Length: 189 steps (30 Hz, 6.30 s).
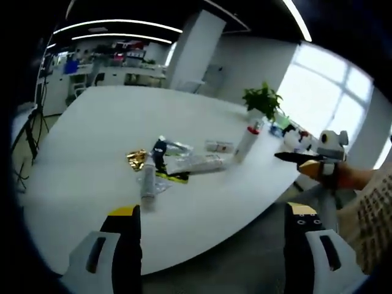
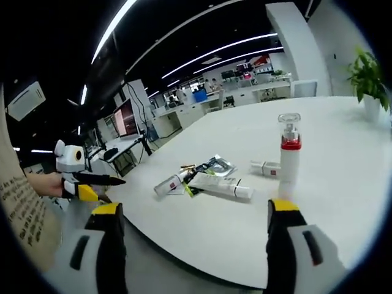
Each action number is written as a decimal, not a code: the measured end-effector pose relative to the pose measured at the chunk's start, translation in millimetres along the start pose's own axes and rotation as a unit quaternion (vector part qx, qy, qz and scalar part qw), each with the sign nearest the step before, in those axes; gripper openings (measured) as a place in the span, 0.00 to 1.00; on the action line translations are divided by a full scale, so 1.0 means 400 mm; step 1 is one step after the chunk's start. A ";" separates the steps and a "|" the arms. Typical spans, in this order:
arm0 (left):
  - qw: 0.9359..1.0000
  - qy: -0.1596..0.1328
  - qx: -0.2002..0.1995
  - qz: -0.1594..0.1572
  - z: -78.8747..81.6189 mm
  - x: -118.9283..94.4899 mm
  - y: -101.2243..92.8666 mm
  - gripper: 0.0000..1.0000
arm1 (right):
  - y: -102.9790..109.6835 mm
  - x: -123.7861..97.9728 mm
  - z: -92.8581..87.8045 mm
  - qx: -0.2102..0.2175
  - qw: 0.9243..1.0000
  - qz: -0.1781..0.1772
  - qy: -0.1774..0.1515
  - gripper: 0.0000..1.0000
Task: Arrange the skincare products in the storage area until every visible bottle or jar stands upright without overlapping.
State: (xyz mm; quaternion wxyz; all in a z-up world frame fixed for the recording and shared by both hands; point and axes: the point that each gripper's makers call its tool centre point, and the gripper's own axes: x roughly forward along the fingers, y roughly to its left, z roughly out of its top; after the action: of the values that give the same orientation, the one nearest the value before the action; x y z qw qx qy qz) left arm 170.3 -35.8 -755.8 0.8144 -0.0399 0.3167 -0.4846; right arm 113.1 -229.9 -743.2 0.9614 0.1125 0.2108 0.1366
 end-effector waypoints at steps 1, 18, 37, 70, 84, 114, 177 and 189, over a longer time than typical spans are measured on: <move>1.000 0.000 -0.003 0.000 -0.002 0.000 0.002 0.95 | 0.002 0.001 -0.003 -0.002 1.000 0.000 0.003 0.97; 1.000 -0.001 -0.015 -0.017 -0.006 -0.001 -0.006 0.91 | -0.008 0.005 -0.038 -0.012 0.999 -0.018 0.041 0.94; 1.000 -0.005 0.006 0.002 0.004 -0.004 -0.005 0.92 | 0.018 0.053 -0.073 -0.084 0.989 0.007 0.122 0.95; 0.999 -0.043 -0.028 -0.008 0.030 -0.021 0.018 0.87 | -0.031 0.392 -0.030 -0.248 0.930 0.106 0.251 0.73; 0.997 -0.052 -0.053 -0.016 0.038 -0.021 0.021 0.86 | -0.069 0.509 -0.083 -0.283 0.898 0.128 0.311 0.60; 0.995 -0.060 -0.077 -0.008 0.047 -0.022 0.036 0.85 | -0.069 0.599 -0.107 -0.323 0.875 0.118 0.340 0.34; 0.998 -0.003 -0.052 -0.033 0.065 -0.010 -0.013 0.88 | 0.007 0.170 0.154 0.038 0.992 0.115 -0.019 0.30; 0.994 -0.018 -0.039 -0.104 0.186 0.009 -0.148 0.88 | 0.125 0.048 0.174 0.097 0.968 0.223 -0.065 0.30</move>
State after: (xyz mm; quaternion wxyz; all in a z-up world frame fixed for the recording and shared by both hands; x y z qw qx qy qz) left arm 167.5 -87.9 -676.4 0.7631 -0.1127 0.3146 -0.5532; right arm 149.5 -188.3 -675.1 0.9026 0.2582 0.1298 0.3192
